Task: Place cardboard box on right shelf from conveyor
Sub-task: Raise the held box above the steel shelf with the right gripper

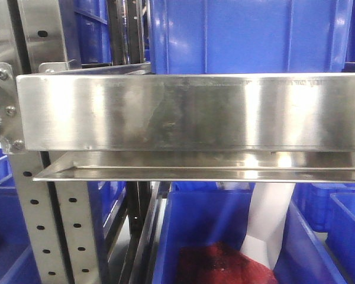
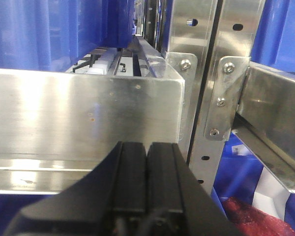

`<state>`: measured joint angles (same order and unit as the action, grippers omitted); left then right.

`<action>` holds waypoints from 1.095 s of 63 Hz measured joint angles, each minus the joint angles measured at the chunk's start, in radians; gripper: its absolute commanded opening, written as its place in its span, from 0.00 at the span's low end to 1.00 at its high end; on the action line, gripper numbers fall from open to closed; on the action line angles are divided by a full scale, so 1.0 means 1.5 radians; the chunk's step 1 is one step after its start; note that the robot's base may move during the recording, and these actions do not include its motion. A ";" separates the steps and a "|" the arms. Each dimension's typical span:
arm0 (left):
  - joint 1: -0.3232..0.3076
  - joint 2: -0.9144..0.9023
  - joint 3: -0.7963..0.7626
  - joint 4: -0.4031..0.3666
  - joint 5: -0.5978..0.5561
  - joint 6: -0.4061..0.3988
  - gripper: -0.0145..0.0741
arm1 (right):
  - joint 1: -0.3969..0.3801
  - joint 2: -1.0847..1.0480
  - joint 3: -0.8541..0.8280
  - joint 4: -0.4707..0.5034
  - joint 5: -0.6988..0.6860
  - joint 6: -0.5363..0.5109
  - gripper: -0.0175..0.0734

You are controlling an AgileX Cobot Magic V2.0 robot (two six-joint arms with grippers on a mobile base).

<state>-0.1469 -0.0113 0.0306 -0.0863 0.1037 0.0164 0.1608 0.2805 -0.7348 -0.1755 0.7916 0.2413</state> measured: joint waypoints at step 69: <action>0.000 0.000 0.000 0.000 0.000 0.000 0.03 | 0.196 0.577 -0.225 -0.085 -0.150 -0.728 0.45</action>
<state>-0.1469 -0.0113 0.0306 -0.0863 0.1037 0.0164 0.4551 1.1457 -1.0719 -0.3034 0.5665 -0.8507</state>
